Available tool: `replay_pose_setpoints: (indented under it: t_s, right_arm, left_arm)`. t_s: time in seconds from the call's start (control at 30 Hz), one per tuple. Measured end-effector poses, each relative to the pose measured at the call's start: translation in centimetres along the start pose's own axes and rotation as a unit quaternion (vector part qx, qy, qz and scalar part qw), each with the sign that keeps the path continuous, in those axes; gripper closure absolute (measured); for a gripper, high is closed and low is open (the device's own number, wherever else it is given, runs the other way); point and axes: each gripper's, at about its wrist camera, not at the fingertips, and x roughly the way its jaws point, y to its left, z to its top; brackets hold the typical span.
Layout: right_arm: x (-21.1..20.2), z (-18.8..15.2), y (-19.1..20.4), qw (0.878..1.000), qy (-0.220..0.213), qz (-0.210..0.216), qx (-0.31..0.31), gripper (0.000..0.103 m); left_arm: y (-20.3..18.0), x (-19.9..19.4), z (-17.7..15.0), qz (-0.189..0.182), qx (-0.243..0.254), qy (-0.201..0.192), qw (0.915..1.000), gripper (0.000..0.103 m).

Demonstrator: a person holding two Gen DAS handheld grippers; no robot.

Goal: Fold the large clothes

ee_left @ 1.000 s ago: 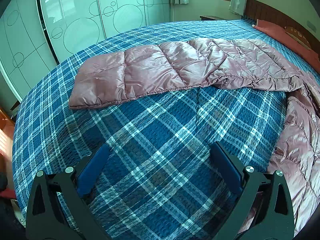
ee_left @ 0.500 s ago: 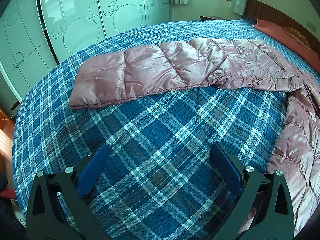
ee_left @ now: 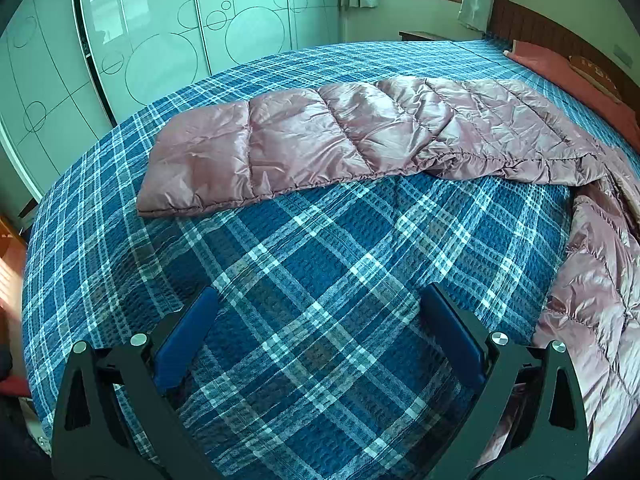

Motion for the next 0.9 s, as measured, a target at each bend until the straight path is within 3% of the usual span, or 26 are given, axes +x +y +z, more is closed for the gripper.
replay_pose_setpoints:
  t_s: [0.53, 0.67, 0.8, 0.9]
  right_arm:
    - [1.4, -2.7, -1.2, 1.0, 0.016, -0.012, 0.006, 0.044]
    - [1.3, -2.8, -1.1, 1.0, 0.013, -0.011, 0.003, 0.042]
    - [1.2, -3.0, -1.1, 1.0, 0.011, -0.012, 0.001, 0.041]
    - [1.2, -3.0, -1.1, 1.0, 0.011, -0.012, 0.0, 0.041]
  left_arm:
    - [0.3, 0.1, 0.1, -0.009, -0.005, 0.007, 0.9999, 0.002]
    - [2.1, -0.2, 1.0, -0.064, -0.05, 0.006, 0.9966, 0.002]
    - [4.8, 0.4, 1.9, -0.138, -0.131, -0.008, 0.9817, 0.002]
    - [6.3, 1.6, 3.0, -0.146, -0.17, -0.019, 0.9743, 0.006]
